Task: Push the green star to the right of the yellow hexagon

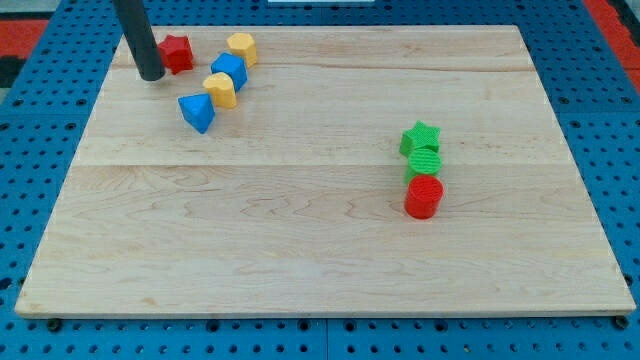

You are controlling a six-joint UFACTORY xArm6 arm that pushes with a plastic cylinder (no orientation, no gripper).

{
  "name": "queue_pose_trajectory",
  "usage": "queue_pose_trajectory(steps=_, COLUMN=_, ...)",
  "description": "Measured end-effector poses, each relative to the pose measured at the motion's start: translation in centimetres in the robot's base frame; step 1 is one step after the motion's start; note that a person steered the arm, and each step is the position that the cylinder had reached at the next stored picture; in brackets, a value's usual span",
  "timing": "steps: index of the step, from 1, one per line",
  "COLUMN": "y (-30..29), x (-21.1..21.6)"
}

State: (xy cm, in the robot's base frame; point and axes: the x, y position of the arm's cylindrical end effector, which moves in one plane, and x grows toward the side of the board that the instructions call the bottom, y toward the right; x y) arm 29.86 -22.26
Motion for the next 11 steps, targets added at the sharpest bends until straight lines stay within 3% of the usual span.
queue_pose_trajectory(steps=7, y=2.8, x=6.7)
queue_pose_trajectory(steps=8, y=2.8, x=10.6)
queue_pose_trajectory(steps=9, y=7.6, x=16.2)
queue_pose_trajectory(steps=10, y=17.0, x=17.6)
queue_pose_trajectory(steps=11, y=22.5, x=13.4)
